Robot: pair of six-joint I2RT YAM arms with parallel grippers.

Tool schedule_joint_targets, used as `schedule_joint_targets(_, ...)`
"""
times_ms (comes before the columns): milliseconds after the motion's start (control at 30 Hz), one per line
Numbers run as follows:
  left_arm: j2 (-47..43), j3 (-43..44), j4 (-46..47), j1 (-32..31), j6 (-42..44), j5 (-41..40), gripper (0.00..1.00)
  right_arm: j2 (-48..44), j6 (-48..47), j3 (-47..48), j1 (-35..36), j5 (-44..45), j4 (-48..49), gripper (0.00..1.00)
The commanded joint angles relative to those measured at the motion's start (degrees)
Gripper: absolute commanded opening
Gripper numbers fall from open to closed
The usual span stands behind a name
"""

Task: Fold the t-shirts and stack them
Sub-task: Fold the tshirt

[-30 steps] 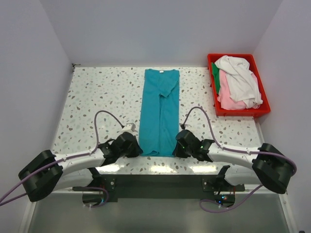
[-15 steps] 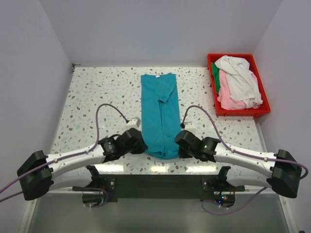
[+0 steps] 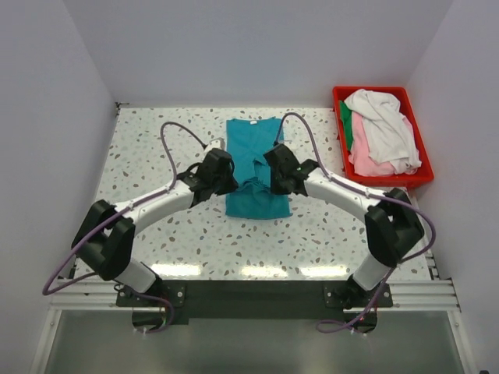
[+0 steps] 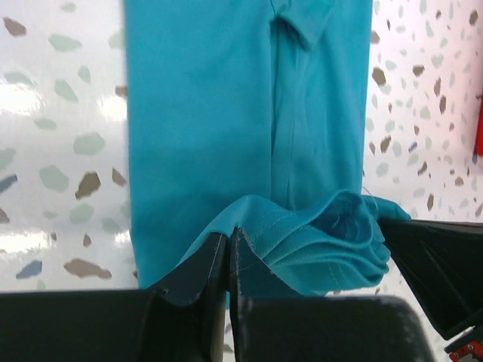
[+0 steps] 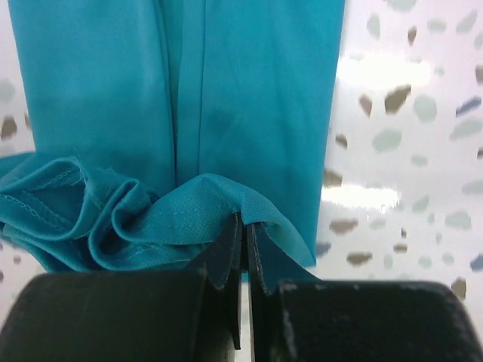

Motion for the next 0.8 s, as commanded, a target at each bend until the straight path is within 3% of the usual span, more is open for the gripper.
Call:
schedule_joint_targets(0,4.30,5.48,3.30,3.52,2.48,1.08,0.00,5.87,-4.40,7.14,-4.23,-3.41,3.83,0.00)
schedule_joint_targets(533,24.43,21.83,5.07,11.00,6.61,7.94,0.02,23.29,-4.75,23.85,-16.10,-14.57,5.94,0.00)
schedule_joint_targets(667,25.49,22.98,5.59,12.22,7.22,7.59,0.12,25.49,-5.37,26.84,-17.77,-16.42,6.55,0.22)
schedule_joint_targets(700,25.58,23.07,5.94,12.49,7.49,7.50,0.16,26.19,-5.54,27.36,-18.29,-16.86,6.90,0.27)
schedule_joint_targets(733,25.67,23.15,7.16,12.84,7.84,8.19,0.26,26.45,-5.80,28.15,-18.56,-16.78,6.82,0.32)
schedule_joint_targets(767,25.67,23.24,7.35,13.54,8.19,8.37,0.29,26.72,-6.68,29.55,-18.65,-18.34,6.82,0.44)
